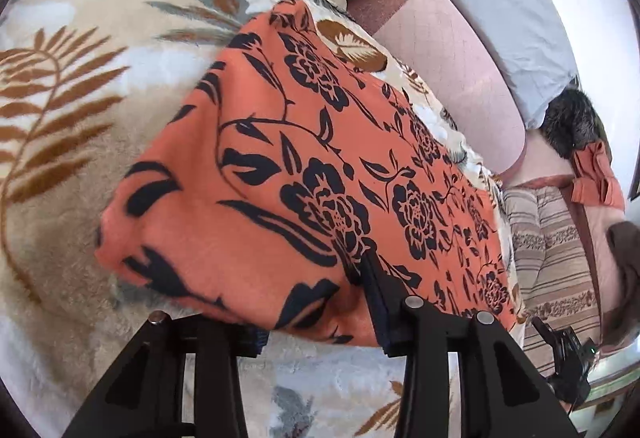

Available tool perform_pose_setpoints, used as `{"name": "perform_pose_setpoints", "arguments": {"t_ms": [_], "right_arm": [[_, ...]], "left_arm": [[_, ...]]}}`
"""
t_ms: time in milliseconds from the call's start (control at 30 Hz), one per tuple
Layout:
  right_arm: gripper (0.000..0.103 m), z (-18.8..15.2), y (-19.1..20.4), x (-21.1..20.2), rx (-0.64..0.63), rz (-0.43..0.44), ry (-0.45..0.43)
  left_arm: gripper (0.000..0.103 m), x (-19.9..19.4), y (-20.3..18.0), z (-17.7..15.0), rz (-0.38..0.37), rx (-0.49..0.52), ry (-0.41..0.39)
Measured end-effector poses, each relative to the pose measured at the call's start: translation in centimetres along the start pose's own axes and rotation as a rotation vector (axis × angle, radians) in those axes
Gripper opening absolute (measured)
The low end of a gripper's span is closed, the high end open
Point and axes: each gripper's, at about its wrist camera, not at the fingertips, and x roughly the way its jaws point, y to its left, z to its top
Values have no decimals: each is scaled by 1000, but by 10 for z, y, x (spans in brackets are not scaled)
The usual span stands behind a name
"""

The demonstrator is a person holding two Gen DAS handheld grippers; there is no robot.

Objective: Fold small clothes

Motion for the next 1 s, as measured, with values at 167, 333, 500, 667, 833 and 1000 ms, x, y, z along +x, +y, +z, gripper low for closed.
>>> {"name": "perform_pose_setpoints", "arguments": {"t_ms": [167,333,500,667,833,1000], "right_arm": [[64,-9,47,-25,-216,56,-113],[30,-64,108,26,-464,220,104],[25,-120,110,101,-578,96,408],[27,-116,129,86,-644,166,329],[27,-124,154,96,-684,212,293],[25,-145,160,147,-689,137,344]], "left_arm": [[42,-12,10,4,22,10,-41],[41,-5,15,4,27,9,-47],[33,-1,18,5,9,-7,-45],[51,4,18,7,-36,-36,-45],[65,10,1,5,-10,41,-77],[36,15,-6,7,106,106,-113]]}}
